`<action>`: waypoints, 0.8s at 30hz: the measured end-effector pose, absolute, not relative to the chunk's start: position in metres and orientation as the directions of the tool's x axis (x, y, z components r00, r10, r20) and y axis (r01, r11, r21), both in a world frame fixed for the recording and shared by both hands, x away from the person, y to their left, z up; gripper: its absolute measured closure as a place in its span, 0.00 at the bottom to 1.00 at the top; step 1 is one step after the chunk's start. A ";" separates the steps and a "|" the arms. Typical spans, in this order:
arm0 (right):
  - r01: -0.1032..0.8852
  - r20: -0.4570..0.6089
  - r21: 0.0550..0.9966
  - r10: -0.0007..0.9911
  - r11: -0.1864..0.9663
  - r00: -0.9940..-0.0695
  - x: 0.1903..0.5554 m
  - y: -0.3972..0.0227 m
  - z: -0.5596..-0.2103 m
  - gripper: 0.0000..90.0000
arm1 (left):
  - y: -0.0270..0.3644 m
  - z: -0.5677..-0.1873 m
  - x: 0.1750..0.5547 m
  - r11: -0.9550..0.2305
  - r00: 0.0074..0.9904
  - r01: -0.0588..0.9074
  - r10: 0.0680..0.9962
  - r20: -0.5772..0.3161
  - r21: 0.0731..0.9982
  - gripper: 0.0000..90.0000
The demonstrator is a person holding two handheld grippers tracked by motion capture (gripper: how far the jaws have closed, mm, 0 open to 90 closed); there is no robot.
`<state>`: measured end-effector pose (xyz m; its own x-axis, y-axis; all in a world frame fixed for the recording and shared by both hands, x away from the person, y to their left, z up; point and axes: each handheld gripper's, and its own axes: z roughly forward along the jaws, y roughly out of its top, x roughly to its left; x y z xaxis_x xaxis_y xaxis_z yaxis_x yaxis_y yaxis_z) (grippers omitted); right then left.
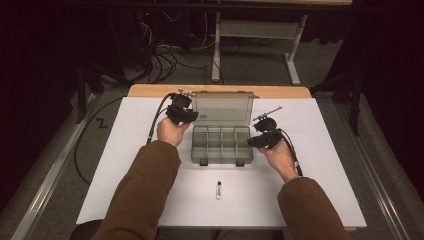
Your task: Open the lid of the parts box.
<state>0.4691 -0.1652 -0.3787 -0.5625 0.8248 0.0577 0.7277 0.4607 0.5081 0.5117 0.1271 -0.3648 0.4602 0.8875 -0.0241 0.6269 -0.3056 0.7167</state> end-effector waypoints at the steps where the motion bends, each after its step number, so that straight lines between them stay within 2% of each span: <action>1: 0.730 0.058 0.507 0.827 0.458 -0.559 0.469 -0.165 -0.379 0.84 | 0.127 -0.366 0.512 -0.308 0.459 0.629 0.888 -0.023 0.714 0.81; 24: 0.728 0.054 0.507 0.826 0.461 -0.561 0.469 -0.165 -0.379 0.84 | 0.121 -0.384 0.521 -0.357 0.461 0.690 0.888 -0.001 0.630 0.84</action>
